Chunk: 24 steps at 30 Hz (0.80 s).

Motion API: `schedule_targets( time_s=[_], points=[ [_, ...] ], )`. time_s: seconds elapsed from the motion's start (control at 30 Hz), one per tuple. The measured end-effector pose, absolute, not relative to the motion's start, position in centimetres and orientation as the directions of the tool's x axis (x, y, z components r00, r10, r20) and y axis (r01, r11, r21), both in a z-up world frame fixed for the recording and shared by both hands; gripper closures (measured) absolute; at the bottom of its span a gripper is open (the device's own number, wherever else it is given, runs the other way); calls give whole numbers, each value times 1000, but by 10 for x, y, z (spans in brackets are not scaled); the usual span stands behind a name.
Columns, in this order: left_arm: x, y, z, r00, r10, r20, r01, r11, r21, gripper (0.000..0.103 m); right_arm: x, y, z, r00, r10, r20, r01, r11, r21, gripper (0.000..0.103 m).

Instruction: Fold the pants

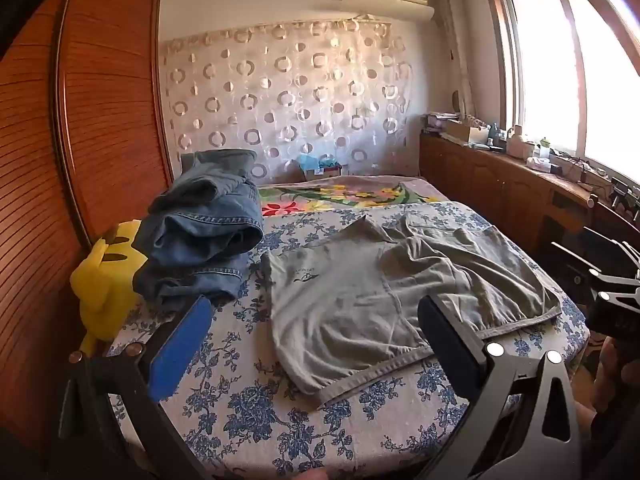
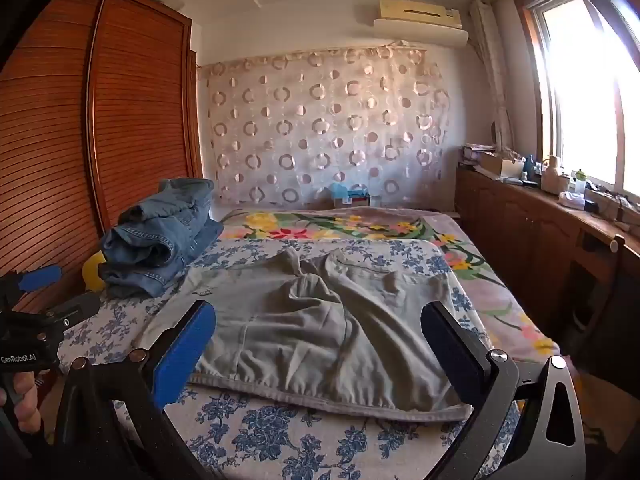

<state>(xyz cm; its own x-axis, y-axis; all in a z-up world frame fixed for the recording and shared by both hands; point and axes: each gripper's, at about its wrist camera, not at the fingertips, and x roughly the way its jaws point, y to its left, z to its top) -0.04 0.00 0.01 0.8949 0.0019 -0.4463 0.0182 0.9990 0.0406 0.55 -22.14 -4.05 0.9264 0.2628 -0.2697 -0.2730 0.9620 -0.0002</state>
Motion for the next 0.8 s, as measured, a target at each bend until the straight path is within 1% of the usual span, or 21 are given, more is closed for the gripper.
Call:
schedule_targets(
  time_s=[0.8],
  points=[
    [2,-1,1,894,7,-449,15,999,46,0,4,-222,-41,926,267,-268,-275,961,6,1]
  ],
)
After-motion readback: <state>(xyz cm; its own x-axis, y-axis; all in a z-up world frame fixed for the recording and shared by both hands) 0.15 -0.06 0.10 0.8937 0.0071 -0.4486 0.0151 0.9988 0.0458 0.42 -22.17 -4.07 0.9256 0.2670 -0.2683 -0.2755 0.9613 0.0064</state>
